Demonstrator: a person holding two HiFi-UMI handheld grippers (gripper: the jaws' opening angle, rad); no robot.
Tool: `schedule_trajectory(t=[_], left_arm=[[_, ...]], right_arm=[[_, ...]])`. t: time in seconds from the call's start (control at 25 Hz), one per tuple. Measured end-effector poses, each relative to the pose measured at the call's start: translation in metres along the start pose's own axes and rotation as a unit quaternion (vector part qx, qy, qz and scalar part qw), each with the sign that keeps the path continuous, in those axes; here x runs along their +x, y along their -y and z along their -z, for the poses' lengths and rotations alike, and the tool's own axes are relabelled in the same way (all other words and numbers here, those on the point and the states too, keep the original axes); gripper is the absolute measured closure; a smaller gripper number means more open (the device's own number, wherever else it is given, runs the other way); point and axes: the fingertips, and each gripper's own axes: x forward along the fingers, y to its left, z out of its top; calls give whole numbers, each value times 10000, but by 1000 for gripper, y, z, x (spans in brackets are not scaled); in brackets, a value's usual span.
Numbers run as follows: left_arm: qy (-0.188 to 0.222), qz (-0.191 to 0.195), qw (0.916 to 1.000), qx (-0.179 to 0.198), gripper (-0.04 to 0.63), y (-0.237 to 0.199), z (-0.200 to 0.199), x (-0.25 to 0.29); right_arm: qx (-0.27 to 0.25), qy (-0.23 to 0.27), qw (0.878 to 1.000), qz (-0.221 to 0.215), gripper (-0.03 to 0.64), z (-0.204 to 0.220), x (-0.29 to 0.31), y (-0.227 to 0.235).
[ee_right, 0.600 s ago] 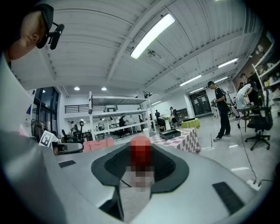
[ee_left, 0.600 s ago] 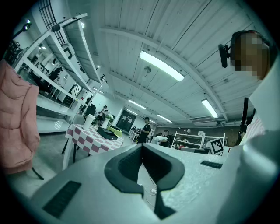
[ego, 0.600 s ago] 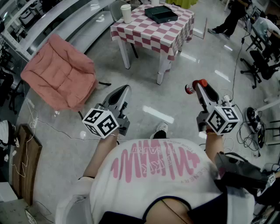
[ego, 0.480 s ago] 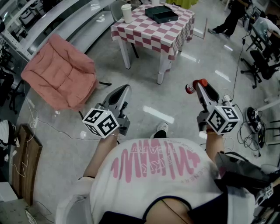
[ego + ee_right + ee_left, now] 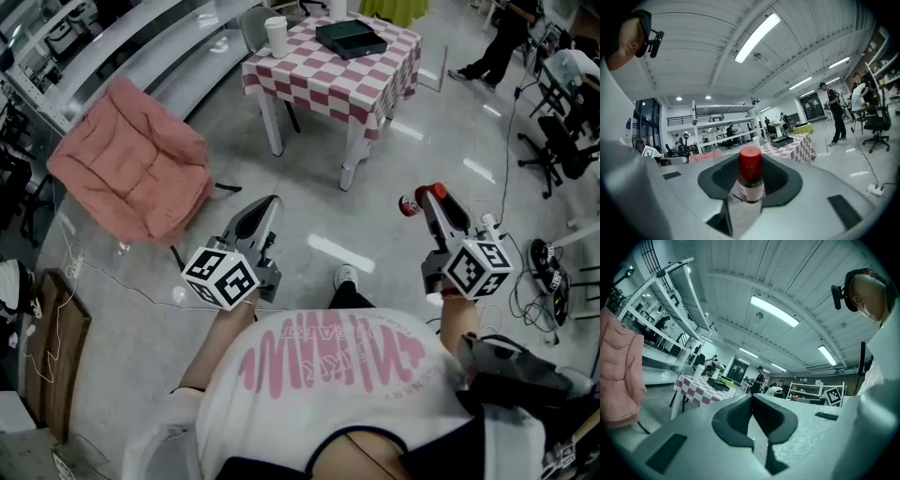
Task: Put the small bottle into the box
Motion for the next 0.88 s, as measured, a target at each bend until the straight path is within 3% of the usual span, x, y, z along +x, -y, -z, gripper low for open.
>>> schedule_trajectory(t=[0.44,0.88], left_arm=[[147,-230,9995,-138,588,-51,-14,66],[416,-278,9987,-49,588,-101,-69,197]], right_arm=[[-140,-180,9997,-81,479,-8,79,42],[-501,15,9972,-561,479,-82,209,99]])
